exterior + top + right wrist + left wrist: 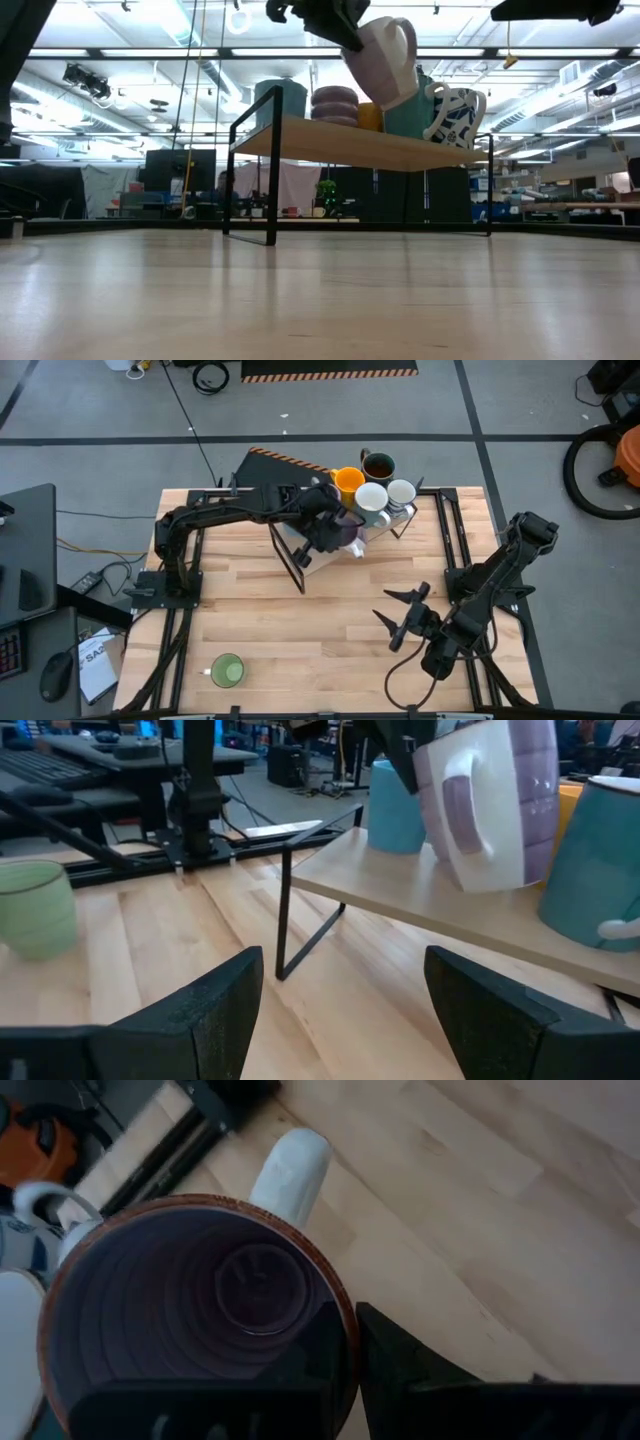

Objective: Place coffee mugs
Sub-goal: Put the purple/white cup on the shelf

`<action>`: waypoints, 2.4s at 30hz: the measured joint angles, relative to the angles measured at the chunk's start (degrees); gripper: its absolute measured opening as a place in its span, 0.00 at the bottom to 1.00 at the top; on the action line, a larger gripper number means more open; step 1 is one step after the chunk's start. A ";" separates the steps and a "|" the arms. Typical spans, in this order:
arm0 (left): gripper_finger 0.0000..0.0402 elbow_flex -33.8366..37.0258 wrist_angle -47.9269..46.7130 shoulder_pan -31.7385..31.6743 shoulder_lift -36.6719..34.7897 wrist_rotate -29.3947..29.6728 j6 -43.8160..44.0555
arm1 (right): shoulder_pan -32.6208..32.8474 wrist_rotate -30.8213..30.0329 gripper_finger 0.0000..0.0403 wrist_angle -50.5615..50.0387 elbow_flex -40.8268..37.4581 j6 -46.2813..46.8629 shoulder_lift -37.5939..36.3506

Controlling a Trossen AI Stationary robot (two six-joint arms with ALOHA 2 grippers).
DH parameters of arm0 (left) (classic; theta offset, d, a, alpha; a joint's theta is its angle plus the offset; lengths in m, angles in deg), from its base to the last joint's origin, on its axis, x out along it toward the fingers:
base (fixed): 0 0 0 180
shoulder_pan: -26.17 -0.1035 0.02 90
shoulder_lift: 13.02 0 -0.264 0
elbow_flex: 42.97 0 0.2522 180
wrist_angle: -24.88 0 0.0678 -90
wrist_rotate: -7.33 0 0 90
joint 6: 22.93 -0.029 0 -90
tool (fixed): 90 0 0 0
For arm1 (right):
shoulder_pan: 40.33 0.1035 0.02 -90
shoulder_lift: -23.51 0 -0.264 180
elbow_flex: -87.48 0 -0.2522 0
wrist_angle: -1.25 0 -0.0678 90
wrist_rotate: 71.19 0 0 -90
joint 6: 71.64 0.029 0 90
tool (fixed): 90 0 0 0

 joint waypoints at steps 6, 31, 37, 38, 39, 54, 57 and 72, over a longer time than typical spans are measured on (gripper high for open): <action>0.06 0.00 -3.19 -1.35 0.00 2.48 1.57 | 0.23 -0.10 0.70 -0.02 0.00 -0.02 -0.14; 0.18 -0.02 -6.29 -3.18 2.45 5.99 3.12 | 0.23 0.03 0.70 2.35 0.02 -0.06 -0.12; 0.25 0.00 -4.52 -2.99 2.45 7.82 3.85 | 0.23 0.17 0.70 3.26 0.02 -0.15 -0.12; 0.26 0.00 -4.14 -2.94 2.45 7.98 3.97 | 0.24 0.18 0.70 3.26 0.02 -0.22 -0.12; 0.28 -0.02 -3.76 -2.89 2.45 8.08 3.97 | 0.23 0.18 0.70 3.26 0.02 -0.26 -0.12; 0.29 -0.02 -0.68 -2.58 2.45 8.26 6.16 | 0.23 0.16 0.70 3.41 0.02 -0.26 -0.10; 0.29 0.00 -0.11 -2.56 2.45 9.43 6.63 | 0.23 0.18 0.70 3.41 0.02 -0.26 -0.10; 0.30 0.00 2.05 -2.25 2.36 12.61 9.34 | 0.23 0.18 0.70 3.56 0.00 -0.50 -0.10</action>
